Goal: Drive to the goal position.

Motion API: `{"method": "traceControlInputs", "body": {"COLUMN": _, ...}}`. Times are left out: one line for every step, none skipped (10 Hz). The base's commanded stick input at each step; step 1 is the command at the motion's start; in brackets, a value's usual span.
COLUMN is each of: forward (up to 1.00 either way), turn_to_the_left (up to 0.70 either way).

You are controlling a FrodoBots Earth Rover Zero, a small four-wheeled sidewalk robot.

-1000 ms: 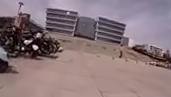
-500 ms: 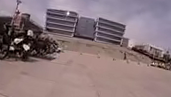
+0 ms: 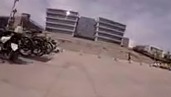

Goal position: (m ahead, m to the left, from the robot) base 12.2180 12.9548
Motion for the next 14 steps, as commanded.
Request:
{"method": "traceControlInputs", "body": {"forward": 1.00, "turn_to_the_left": 0.00}}
{"method": "traceControlInputs", "body": {"forward": 1.00, "turn_to_the_left": 0.00}}
{"method": "traceControlInputs", "body": {"forward": 1.00, "turn_to_the_left": 0.00}}
{"method": "traceControlInputs", "body": {"forward": 1.00, "turn_to_the_left": 0.00}}
{"method": "traceControlInputs", "body": {"forward": 1.00, "turn_to_the_left": 0.00}}
{"method": "traceControlInputs", "body": {"forward": 1.00, "turn_to_the_left": 0.00}}
{"method": "traceControlInputs", "body": {"forward": 1.00, "turn_to_the_left": 0.00}}
{"method": "traceControlInputs", "body": {"forward": 1.00, "turn_to_the_left": 0.00}}
{"method": "traceControlInputs", "body": {"forward": 1.00, "turn_to_the_left": 0.00}}
{"method": "traceControlInputs", "body": {"forward": 1.00, "turn_to_the_left": 0.00}}
{"method": "traceControlInputs", "body": {"forward": 1.00, "turn_to_the_left": 0.00}}
{"method": "traceControlInputs", "body": {"forward": 1.00, "turn_to_the_left": 0.00}}
{"method": "traceControlInputs", "body": {"forward": 1.00, "turn_to_the_left": 0.00}}
{"method": "traceControlInputs", "body": {"forward": 1.00, "turn_to_the_left": 0.00}}
